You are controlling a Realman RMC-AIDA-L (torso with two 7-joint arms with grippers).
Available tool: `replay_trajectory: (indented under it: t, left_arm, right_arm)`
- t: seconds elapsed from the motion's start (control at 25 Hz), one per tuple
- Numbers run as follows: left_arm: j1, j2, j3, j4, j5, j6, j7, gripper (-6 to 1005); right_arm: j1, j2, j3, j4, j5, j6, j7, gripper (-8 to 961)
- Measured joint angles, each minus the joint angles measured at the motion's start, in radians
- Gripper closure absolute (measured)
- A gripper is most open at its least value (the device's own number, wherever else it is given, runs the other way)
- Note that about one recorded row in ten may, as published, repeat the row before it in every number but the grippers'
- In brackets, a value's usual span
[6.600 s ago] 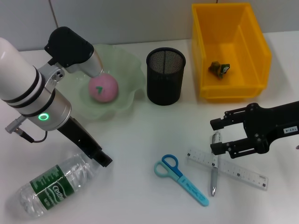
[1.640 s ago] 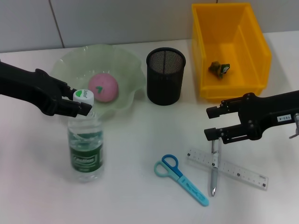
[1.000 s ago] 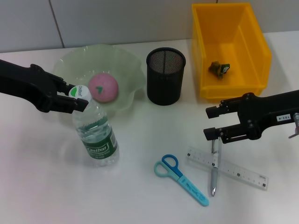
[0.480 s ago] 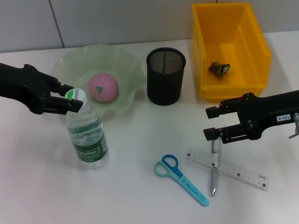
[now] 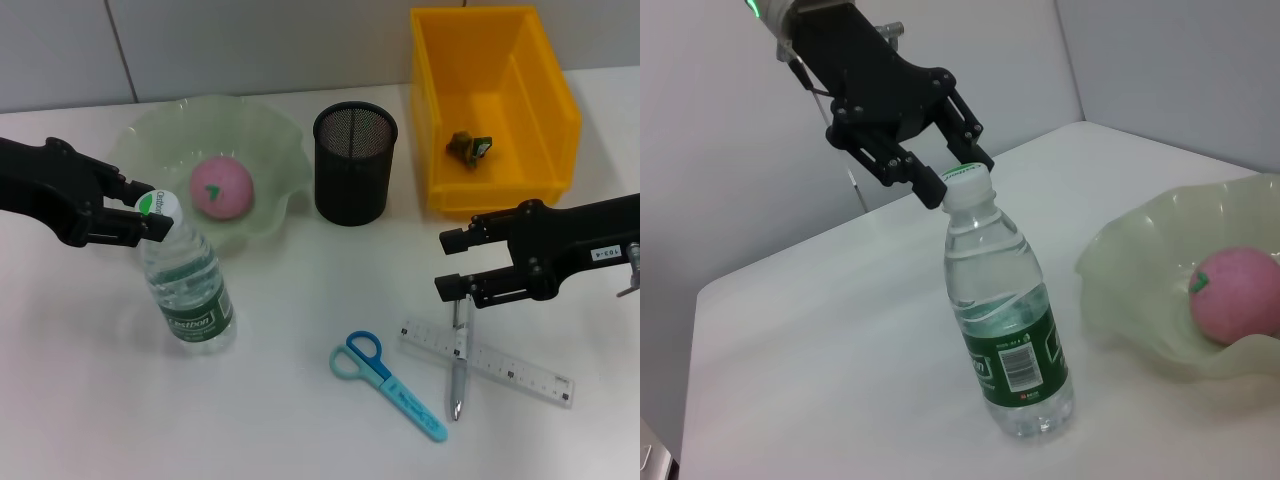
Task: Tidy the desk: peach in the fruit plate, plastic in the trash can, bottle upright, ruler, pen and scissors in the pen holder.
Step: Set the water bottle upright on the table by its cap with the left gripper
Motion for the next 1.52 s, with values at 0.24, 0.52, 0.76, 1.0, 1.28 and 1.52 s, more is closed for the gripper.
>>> replay_trajectory:
  t: [0.24, 0.52, 0.76, 1.0, 1.28, 1.52]
  left_arm:
    - [0.016, -0.002, -0.003, 0.028, -0.002, -0.001, 0.015, 573]
    - [0.021, -0.001, -0.003, 0.029, -0.005, -0.005, 0.020, 574]
    - [0.027, 0.006, -0.005, 0.029, -0.004, -0.013, 0.022, 576]
    - [0.030, 0.009, -0.006, 0.031, 0.001, -0.020, 0.026, 577]
    - [0.041, 0.021, -0.008, 0.031, 0.002, -0.035, 0.036, 576]
    - [0.050, 0.030, -0.009, 0.032, 0.002, -0.042, 0.038, 577]
  right_arm:
    - [0.000, 0.003, 0.000, 0.000, 0.000, 0.000, 0.000, 261]
    - [0.000, 0.007, 0.000, 0.000, 0.000, 0.000, 0.000, 260]
    - [0.000, 0.008, 0.000, 0.000, 0.000, 0.000, 0.000, 261]
    - [0.001, 0.008, 0.000, 0.000, 0.000, 0.000, 0.000, 261]
    - [0.002, 0.009, 0.000, 0.000, 0.000, 0.001, 0.000, 260]
    - [0.002, 0.011, 0.000, 0.000, 0.000, 0.002, 0.001, 260]
